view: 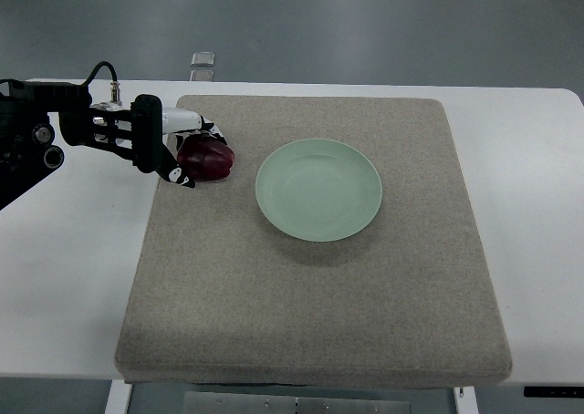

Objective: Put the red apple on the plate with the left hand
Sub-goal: 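Lift the red apple off the pad with the left hand, then carry the apple over the pale green plate and lower it down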

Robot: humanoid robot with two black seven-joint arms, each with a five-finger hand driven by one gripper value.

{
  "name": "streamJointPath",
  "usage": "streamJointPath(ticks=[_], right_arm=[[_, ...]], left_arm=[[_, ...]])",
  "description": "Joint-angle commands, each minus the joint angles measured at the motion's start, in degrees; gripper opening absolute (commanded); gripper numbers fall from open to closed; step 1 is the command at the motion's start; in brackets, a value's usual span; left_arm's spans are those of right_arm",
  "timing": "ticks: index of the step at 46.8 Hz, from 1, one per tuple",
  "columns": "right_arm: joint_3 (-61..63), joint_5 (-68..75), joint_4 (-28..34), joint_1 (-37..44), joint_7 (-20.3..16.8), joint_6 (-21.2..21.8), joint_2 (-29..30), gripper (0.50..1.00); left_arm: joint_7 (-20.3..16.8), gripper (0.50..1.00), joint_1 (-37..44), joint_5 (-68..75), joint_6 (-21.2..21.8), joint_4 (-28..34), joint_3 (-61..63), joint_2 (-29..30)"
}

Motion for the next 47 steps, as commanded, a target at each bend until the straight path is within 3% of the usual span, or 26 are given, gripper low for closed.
streamJointPath(ticks=[1, 10, 27, 47], right_arm=[[0.00, 0.00, 0.01, 0.00, 0.00, 0.00, 0.00, 0.964], [0.00, 0.00, 0.01, 0.00, 0.00, 0.00, 0.00, 0.964], [0.00, 0.00, 0.00, 0.00, 0.00, 0.00, 0.00, 0.964], [0.00, 0.00, 0.01, 0.00, 0.00, 0.00, 0.00, 0.964]], left_arm=[[-0.09, 0.500, -0.67, -0.33, 0.28, -0.92, -0.89, 0.72], [-2.37, 0.500, -5.77, -0.94, 0.28, -1.45, -2.39, 1.51], [-2.46, 0.500, -12.71, -4.99, -0.07, -1.45, -1.60, 0.55], [-2.11, 0.500, -14.21, -5.96, 0.37, -0.31, 3.23, -11.93]])
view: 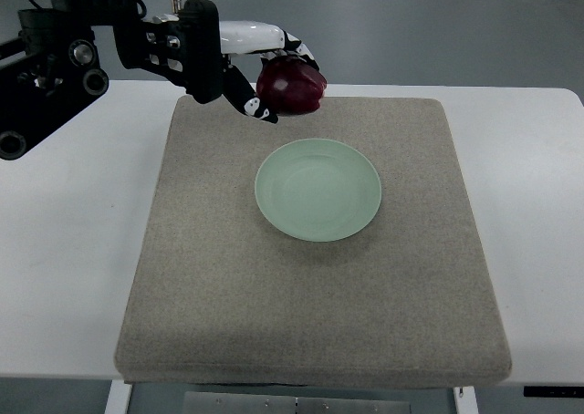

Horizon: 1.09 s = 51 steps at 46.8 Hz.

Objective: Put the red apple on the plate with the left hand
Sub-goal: 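Carry the apple over the pale green plate and lower it down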

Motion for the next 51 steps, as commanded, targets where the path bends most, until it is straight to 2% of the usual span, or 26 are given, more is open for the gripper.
streamJointPath(ticks=[1, 8, 20, 28, 48, 50, 51], right_arm=[[0.00, 0.00, 0.00, 0.01, 0.00, 0.00, 0.00, 0.964], [0.00, 0.00, 0.00, 0.01, 0.00, 0.00, 0.00, 0.964], [0.00, 0.00, -0.09, 0.01, 0.00, 0.00, 0.00, 0.964], [0.00, 0.00, 0.00, 0.01, 0.00, 0.00, 0.00, 0.964], [0.00, 0.00, 0.00, 0.01, 0.00, 0.00, 0.00, 0.964], [0.00, 0.00, 0.00, 0.01, 0.00, 0.00, 0.00, 0.964], [0.00, 0.00, 0.00, 0.01, 0.00, 0.00, 0.00, 0.964]], left_arm=[[0.28, 0.500, -0.17, 0.25, 0.48, 0.89, 1.70, -3.22], [0.28, 0.500, 0.54, 0.69, 3.02, 3.53, 2.93, -7.70], [0.37, 0.500, 3.26, 3.49, 6.45, 7.57, 6.54, -8.50], [0.37, 0.500, 5.46, 9.57, 9.53, 8.10, 6.98, -11.40], [0.37, 0.508, 6.16, 9.48, 9.88, 8.80, 8.82, -11.84], [0.37, 0.525, 6.34, 9.48, 9.80, 8.98, 8.82, -11.84], [0.37, 0.555, 6.43, 9.48, 9.80, 9.15, 8.82, -11.84]])
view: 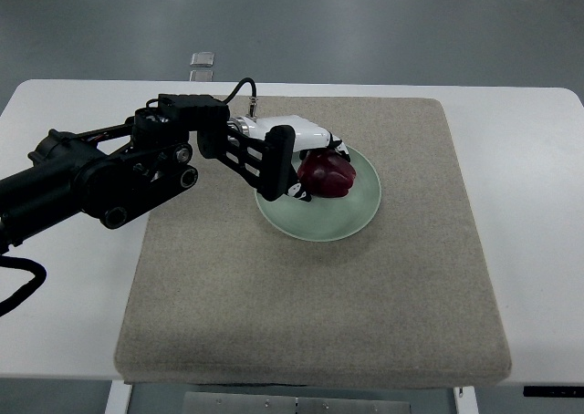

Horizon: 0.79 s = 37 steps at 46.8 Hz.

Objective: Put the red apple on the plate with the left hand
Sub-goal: 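Carry the apple over the pale green plate and lower it down, then open the left hand fingers and withdraw upward from the apple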

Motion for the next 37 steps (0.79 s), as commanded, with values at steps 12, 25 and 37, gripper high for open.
streamJointPath(ticks=[12, 25, 37], right_arm=[[0.00, 0.00, 0.01, 0.00, 0.00, 0.00, 0.00, 0.964], [0.00, 0.00, 0.01, 0.00, 0.00, 0.00, 0.00, 0.964], [0.00, 0.00, 0.01, 0.00, 0.00, 0.00, 0.00, 0.964]], left_arm=[[0.00, 0.981, 0.53, -0.13, -0.27, 0.33, 0.01, -0.08], [0.09, 0.994, -0.34, -5.21, -0.89, 0.33, -1.13, 0.62], [0.18, 0.994, -4.48, -27.10, -1.06, 1.65, -2.36, 4.66]])
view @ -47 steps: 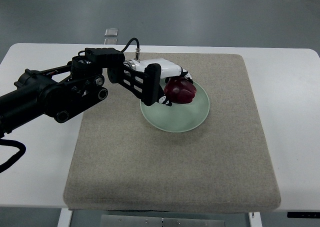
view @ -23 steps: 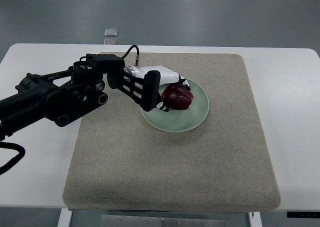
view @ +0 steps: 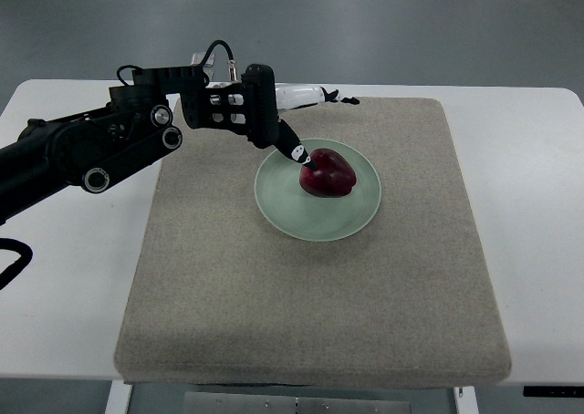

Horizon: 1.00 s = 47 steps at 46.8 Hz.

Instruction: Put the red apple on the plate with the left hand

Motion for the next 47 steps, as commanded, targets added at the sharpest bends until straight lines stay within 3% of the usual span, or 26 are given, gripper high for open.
streamJointPath(ticks=[1, 11, 25, 32, 36, 47], right_arm=[[0.00, 0.00, 0.00, -0.01, -0.01, 0.00, 0.00, 0.964], [0.00, 0.00, 0.00, -0.01, -0.01, 0.00, 0.00, 0.964], [0.00, 0.00, 0.00, -0.01, -0.01, 0.00, 0.00, 0.962], [0.00, 0.00, 0.00, -0.01, -0.01, 0.00, 0.00, 0.964], [0.00, 0.00, 0.00, -0.01, -0.01, 0.00, 0.00, 0.964], [0.00, 0.00, 0.00, -0.01, -0.01, 0.00, 0.00, 0.964]], left_arm=[[-0.01, 0.994, -0.59, -5.83, 0.07, 0.76, -0.96, 1.55], [-0.10, 0.996, -0.76, -22.88, 0.60, 5.50, -3.25, 4.28], [-0.10, 0.996, 0.81, -49.78, -0.28, 11.93, -7.37, 12.54], [0.78, 0.996, 6.26, -60.93, -6.24, 11.84, -13.00, 15.00], [3.49, 0.996, 8.37, -67.62, -8.97, 11.84, -14.06, 16.58], [16.15, 0.996, 10.84, -84.59, -11.87, 12.98, -14.24, 18.43]])
